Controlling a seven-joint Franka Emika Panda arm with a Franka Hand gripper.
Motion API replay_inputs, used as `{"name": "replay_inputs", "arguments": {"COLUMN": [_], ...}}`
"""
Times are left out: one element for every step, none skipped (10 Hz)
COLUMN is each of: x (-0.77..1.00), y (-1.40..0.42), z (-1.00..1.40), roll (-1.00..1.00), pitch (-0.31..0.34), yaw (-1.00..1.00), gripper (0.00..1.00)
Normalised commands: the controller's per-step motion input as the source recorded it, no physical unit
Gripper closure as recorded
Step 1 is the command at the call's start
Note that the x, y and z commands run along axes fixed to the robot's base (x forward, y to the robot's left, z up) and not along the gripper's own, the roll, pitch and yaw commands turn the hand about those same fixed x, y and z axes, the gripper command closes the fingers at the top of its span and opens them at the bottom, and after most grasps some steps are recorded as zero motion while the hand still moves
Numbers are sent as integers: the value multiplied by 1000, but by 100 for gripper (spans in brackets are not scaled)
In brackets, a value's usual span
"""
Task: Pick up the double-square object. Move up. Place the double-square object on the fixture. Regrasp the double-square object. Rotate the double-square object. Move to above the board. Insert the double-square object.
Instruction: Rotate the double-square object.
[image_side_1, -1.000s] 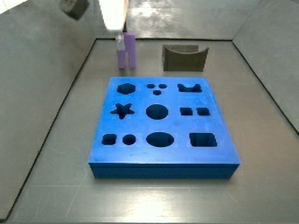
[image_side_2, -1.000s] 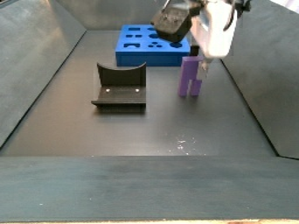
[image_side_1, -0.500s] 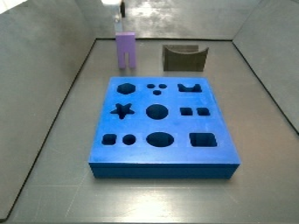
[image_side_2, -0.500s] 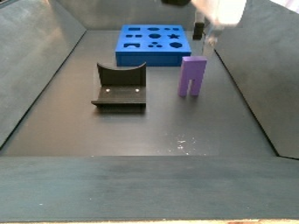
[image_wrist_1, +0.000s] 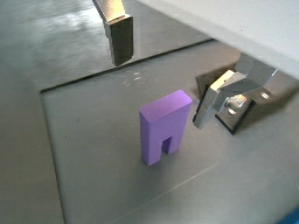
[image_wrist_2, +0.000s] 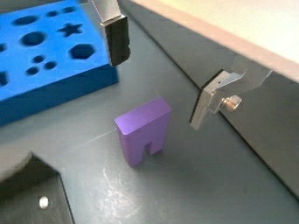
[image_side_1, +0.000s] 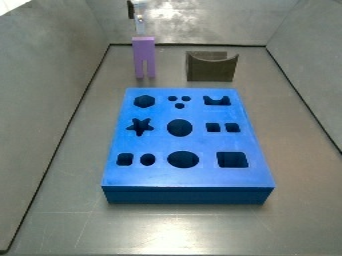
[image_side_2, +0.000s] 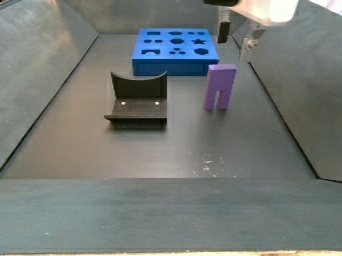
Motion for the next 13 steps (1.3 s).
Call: {"name": "replay_inputs", "arguments": {"x": [11,12,12,12,12,12,12,12,12,12,12,12,12], "y": [-4,-4,-4,-4,-4,-4,-4,-4,-4,-4,-4,-4,-4], "z": [-4,-4,-3,-3,-3,-3,-3,-3,-3,-3,-3,-3,-3], "roll": [0,1,1,1,1,1,1,1,1,1,1,1,2], "pitch": [-2,-2,-2,-2,-2,-3,-3,-3,-4,-4,-5,-5,-6], "yaw": [1000,1000,1000,1000,1000,1000,1000,1000,1000,1000,1000,1000,1000], "gripper": [0,0,0,0,0,0,0,0,0,0,0,0,0]}}
